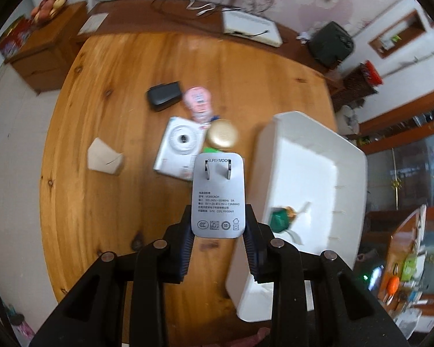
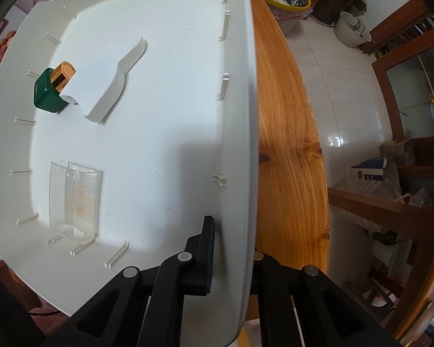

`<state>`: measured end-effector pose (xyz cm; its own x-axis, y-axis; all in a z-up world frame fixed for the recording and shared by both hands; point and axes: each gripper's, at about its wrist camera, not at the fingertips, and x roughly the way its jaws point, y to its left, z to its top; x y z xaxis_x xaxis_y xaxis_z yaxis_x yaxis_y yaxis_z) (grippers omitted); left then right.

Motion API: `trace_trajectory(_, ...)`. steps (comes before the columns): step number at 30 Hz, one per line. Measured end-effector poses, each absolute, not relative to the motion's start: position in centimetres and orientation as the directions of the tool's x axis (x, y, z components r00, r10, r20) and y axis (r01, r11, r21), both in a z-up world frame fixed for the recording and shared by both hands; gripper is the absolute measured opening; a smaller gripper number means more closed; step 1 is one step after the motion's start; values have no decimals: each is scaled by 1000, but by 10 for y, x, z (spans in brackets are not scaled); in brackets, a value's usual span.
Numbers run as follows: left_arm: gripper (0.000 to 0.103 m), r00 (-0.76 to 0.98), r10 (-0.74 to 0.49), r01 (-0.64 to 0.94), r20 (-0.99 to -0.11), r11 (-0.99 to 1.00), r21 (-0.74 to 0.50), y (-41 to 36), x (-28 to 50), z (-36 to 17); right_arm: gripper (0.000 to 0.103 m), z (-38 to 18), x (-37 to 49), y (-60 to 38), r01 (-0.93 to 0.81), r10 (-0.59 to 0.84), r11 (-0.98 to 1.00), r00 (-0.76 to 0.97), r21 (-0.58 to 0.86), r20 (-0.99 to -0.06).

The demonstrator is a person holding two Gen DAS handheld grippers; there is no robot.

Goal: Organize rigid objects
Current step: 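Carry the white charger into the tray and open the left gripper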

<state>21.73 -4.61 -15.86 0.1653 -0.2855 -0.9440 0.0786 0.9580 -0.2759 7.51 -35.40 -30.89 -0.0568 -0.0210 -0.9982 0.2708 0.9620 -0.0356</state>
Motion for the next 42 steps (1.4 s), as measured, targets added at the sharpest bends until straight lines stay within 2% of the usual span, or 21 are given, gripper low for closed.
trace_trajectory(13, 34, 147, -307, 216, -940, 938, -273, -109, 183, -143, 9, -310, 70, -362, 262, 24, 965, -41, 12, -999)
trace_trajectory(20, 34, 92, -277, 250, -957, 936, -247, -131, 166, -161, 9, -311, 72, -363, 222, 30, 975, -46, 19, -998)
trace_trajectory(32, 34, -22, -203, 222, -979, 954, -203, -150, 146, -216, 9, -311, 68, -362, 158, 56, 986, -28, 51, -998)
trace_trajectory(42, 34, -43, -158, 227, -987, 960, -163, -160, 137, -231, 9, -310, 68, -361, 138, 69, 988, -30, 65, -997)
